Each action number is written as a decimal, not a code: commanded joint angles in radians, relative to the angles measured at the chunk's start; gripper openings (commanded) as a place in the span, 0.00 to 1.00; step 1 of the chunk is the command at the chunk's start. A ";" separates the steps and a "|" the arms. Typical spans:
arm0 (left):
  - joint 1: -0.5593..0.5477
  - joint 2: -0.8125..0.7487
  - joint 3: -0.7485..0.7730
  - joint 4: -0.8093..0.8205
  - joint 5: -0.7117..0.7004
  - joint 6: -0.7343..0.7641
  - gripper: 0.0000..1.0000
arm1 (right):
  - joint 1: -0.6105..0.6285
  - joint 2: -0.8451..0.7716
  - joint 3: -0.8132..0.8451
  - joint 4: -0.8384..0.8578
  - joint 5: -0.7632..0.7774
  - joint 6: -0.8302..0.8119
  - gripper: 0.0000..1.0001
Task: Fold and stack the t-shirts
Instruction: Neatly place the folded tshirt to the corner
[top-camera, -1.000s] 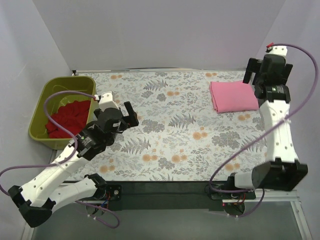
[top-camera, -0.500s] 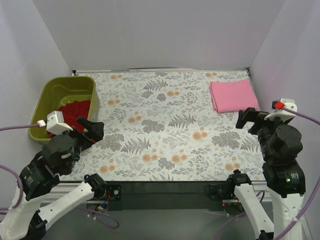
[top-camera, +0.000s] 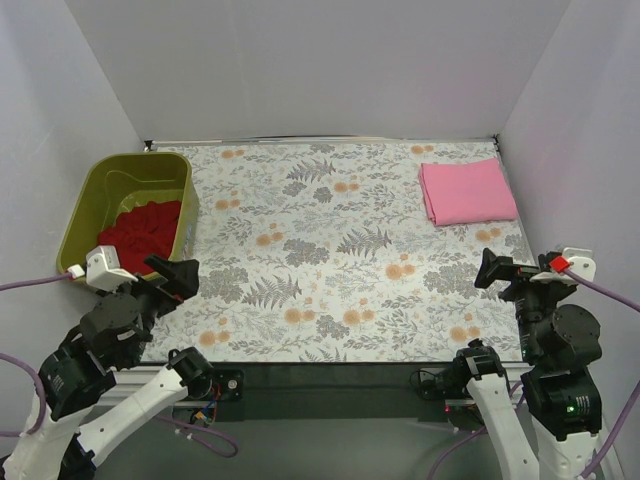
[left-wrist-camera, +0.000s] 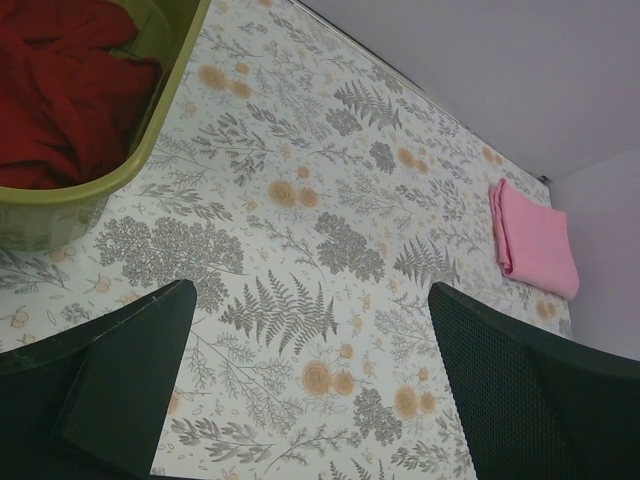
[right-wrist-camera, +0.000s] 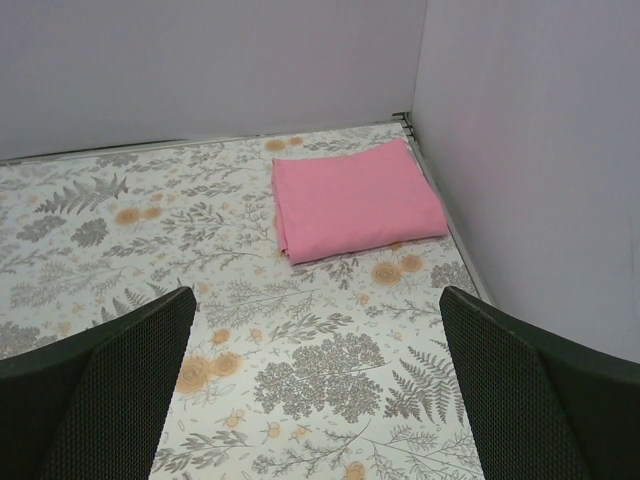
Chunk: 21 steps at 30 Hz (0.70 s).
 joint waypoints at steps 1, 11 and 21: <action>0.006 0.016 -0.016 0.022 -0.034 -0.010 0.95 | 0.006 -0.002 -0.021 0.065 0.001 -0.005 0.98; 0.006 0.018 -0.053 0.067 -0.044 -0.010 0.96 | 0.006 -0.003 -0.045 0.079 -0.015 -0.003 0.98; 0.006 0.029 -0.082 0.116 -0.027 0.006 0.96 | 0.007 0.004 -0.062 0.092 -0.021 0.004 0.98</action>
